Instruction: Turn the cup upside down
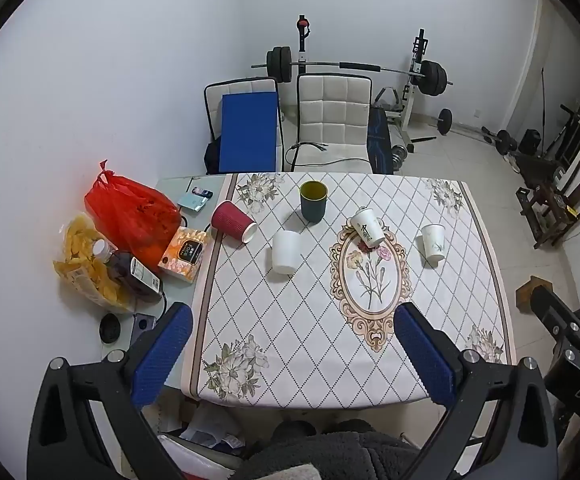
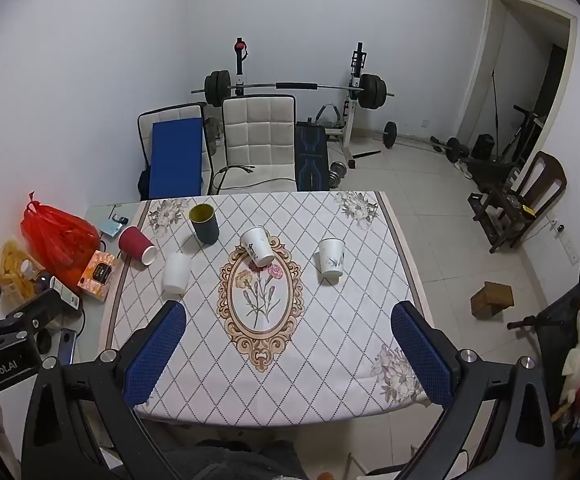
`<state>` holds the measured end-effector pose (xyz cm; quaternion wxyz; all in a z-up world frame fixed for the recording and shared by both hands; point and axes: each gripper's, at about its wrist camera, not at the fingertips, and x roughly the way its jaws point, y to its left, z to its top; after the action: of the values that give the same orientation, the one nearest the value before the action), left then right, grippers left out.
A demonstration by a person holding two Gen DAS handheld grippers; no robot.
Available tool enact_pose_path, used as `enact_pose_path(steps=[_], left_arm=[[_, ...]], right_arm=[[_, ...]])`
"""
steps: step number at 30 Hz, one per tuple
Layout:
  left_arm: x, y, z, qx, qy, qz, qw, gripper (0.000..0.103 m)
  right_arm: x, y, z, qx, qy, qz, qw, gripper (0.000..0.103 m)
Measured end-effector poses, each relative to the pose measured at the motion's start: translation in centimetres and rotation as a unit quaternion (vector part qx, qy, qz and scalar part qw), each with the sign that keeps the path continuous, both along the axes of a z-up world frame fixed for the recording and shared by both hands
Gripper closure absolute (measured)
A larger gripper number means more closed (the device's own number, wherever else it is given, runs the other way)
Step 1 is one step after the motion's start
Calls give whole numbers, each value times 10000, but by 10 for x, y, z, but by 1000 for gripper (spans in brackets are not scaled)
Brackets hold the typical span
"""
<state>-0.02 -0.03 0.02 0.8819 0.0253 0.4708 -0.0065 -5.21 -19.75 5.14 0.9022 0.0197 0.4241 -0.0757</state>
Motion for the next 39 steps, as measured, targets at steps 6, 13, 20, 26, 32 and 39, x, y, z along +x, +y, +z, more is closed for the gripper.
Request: enact_pose_path(steps=[6, 13, 20, 26, 32, 39], left_arm=[[0, 0, 1, 21, -14, 25, 10000, 0], [-2, -1, 1, 66, -35, 46, 10000, 0], [-1, -2, 3, 65, -24, 30, 10000, 0], [2, -4, 8, 75, -76, 86, 9999, 0], [2, -4, 9, 73, -64, 69, 9999, 0], [2, -4, 6, 56, -43, 51, 10000, 0]], right_arm=[[-1, 1, 1, -9, -30, -5, 10000, 0], [3, 4, 1, 10, -13, 40, 10000, 0], [-1, -1, 3, 73, -44, 77, 9999, 0], [0, -3, 2, 77, -47, 67, 9999, 0], [1, -3, 3, 87, -33, 75, 9999, 0], [3, -6, 2, 92, 0, 87, 9999, 0]])
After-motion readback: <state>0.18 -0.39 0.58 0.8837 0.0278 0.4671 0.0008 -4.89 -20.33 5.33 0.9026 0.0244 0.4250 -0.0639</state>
